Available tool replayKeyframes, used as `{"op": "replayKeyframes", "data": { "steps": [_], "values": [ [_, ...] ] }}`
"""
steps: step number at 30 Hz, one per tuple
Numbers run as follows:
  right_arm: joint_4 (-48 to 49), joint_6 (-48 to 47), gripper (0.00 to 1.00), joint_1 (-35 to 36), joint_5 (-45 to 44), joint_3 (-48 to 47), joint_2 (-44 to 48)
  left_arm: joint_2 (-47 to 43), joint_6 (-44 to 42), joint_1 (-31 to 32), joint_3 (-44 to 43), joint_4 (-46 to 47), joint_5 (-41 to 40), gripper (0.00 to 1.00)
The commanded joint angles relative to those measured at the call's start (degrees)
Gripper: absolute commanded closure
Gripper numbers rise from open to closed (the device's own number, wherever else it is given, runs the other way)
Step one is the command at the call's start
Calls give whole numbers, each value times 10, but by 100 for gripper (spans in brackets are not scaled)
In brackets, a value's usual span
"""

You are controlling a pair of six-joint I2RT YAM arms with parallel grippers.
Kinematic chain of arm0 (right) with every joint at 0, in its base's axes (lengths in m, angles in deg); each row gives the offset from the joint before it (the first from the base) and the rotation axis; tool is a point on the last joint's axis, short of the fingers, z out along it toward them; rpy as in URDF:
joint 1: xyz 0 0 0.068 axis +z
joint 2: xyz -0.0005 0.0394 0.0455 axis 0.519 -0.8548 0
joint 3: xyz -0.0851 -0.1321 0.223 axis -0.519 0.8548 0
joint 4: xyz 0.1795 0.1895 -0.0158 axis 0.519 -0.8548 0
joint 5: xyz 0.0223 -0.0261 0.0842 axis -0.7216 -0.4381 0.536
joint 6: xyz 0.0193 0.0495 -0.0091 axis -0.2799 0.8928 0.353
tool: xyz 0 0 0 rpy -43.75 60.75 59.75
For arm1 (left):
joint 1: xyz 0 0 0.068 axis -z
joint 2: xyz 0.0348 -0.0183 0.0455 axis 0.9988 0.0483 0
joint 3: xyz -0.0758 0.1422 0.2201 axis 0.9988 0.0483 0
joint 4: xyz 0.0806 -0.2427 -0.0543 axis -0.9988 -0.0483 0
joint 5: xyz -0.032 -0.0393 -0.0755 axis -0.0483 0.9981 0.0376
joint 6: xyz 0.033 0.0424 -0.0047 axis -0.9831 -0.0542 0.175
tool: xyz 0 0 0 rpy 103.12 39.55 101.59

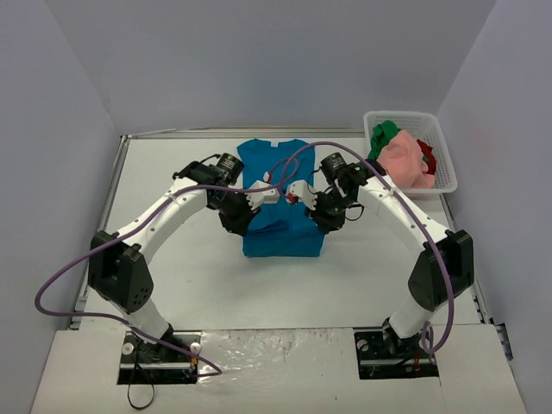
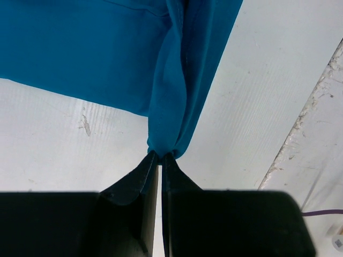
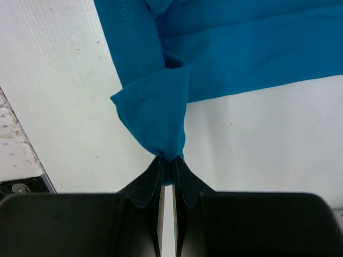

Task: Fold and stack the t-shirts
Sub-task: Fold the folded rectangular tshirt in 1/3 of the way

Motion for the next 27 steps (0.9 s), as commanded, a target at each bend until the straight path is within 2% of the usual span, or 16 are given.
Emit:
{"op": "replayKeyframes", "data": {
  "steps": [1,9,27],
  "values": [
    [-7,30,100,-15,-22,-17,-5,-16,-10,2,-25,12,-7,98],
    [-3,28,100,-29,-40,-69,-50,8,-10,-3,-61,0,-15,98],
    [11,29,100,-44,-41,-170,-144,40,-12,-18,-86,46,-67,98]
  ]
}}
